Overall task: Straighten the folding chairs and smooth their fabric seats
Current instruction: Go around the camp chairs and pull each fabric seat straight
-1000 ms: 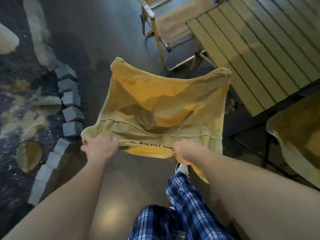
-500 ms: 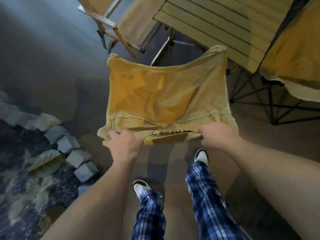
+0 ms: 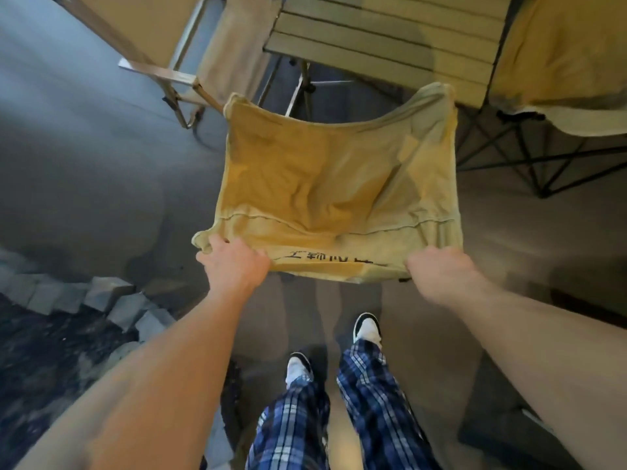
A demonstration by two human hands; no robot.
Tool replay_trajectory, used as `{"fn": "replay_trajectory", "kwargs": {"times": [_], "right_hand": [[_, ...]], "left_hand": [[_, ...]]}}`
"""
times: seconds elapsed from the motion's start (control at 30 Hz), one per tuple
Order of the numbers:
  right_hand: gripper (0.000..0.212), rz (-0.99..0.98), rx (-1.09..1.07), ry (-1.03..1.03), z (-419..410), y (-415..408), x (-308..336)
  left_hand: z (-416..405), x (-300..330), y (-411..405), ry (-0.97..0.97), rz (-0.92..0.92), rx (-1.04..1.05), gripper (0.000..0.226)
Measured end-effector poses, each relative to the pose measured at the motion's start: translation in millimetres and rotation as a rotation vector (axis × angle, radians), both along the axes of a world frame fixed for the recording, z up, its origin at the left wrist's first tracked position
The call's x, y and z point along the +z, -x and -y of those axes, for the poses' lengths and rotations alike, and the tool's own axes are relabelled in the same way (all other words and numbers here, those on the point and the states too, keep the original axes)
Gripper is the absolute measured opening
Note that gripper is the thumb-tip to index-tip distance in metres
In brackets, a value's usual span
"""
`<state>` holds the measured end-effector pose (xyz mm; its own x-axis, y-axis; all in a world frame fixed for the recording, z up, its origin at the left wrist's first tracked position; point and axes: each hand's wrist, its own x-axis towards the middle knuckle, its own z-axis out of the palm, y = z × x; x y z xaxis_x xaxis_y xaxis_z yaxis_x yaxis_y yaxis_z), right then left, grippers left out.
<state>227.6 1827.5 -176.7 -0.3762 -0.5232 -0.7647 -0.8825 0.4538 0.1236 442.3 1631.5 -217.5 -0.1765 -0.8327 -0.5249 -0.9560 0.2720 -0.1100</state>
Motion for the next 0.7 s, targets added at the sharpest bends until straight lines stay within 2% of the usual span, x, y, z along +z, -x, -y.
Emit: {"fn": "replay_trajectory", "kwargs": {"times": [0.23, 0.47, 0.7], "right_hand": [[0.035, 0.004, -0.102, -0.017, 15, -33, 0], [0.029, -0.008, -0.238, 0.006, 37, -65, 1], [0.02, -0.022, -0.323, 0.048, 37, -62, -2]], "left_hand": [[43, -6, -12, 0.015, 0.003, -0.07, 0.038], [95, -9, -18, 0.025, -0.017, -0.265, 0.037], [106, -11, -7, 0.06, -0.065, -0.35, 0.034]]}}
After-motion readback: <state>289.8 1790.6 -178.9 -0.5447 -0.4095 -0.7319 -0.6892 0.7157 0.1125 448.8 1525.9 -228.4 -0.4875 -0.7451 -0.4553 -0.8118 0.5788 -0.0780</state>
